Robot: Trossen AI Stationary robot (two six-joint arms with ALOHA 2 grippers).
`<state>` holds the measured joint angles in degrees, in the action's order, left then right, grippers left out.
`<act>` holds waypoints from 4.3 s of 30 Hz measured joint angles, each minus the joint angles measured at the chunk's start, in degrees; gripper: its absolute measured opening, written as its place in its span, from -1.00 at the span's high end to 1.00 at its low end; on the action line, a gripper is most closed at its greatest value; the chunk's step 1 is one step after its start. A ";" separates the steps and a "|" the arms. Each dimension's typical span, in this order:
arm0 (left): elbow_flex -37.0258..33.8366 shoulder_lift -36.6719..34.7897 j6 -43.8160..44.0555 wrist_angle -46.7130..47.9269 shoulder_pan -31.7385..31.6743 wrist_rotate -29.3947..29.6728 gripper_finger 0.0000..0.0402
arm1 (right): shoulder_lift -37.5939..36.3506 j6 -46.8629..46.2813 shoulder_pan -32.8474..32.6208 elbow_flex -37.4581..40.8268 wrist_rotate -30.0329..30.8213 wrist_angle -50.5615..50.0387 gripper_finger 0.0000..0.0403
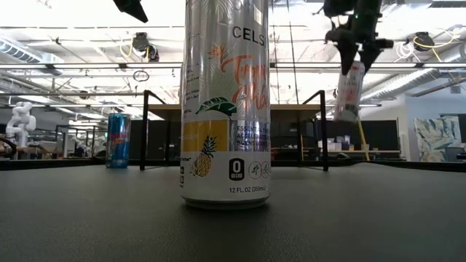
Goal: Place canned beverage on shelf
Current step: Put the top white-pink soda can on the shelf
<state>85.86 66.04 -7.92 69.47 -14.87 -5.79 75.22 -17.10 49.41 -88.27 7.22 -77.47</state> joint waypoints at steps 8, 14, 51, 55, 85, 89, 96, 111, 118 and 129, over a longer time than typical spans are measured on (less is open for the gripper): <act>0.00 0.00 0.00 0.00 0.00 0.01 -0.74 | -0.02 0.17 0.00 -9.23 0.00 -0.63 -0.12; 0.00 0.00 0.00 0.00 0.01 0.01 -0.74 | -0.02 0.06 0.00 -13.20 -2.92 1.40 -0.12; 0.00 0.00 0.00 0.02 0.00 0.01 -0.74 | 26.40 5.65 -7.50 -37.62 -5.78 -7.67 -0.12; 0.00 0.00 0.00 0.02 0.01 -0.01 -0.74 | 27.80 6.87 -7.52 -37.62 -5.77 -6.91 -0.14; 0.04 3.17 -2.97 0.04 0.00 0.01 -0.74 | 29.44 9.27 -7.26 -37.62 -1.46 -3.49 -0.20; 0.04 3.17 -2.97 0.04 0.02 0.01 -0.74 | 29.44 9.27 -7.26 -37.62 -1.46 -3.88 -0.20; 0.04 3.17 -2.98 0.07 0.02 0.01 -0.74 | 29.44 9.27 -7.26 -37.59 -1.47 -3.89 -0.23; 0.02 3.17 -2.99 0.09 0.01 0.00 -0.74 | 29.29 10.92 -7.26 -37.57 -1.46 -2.81 -0.54; 0.02 3.17 -2.97 0.09 -0.01 0.01 -0.74 | 29.29 10.75 -7.26 -37.57 -1.46 -2.81 -0.59; 0.00 3.17 -2.97 0.31 0.01 0.01 -0.74 | 29.29 11.20 -7.26 -37.57 -1.46 -2.89 -0.59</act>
<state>85.87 69.21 -10.90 69.78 -14.86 -5.78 104.51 -5.90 42.15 -125.84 5.76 -80.36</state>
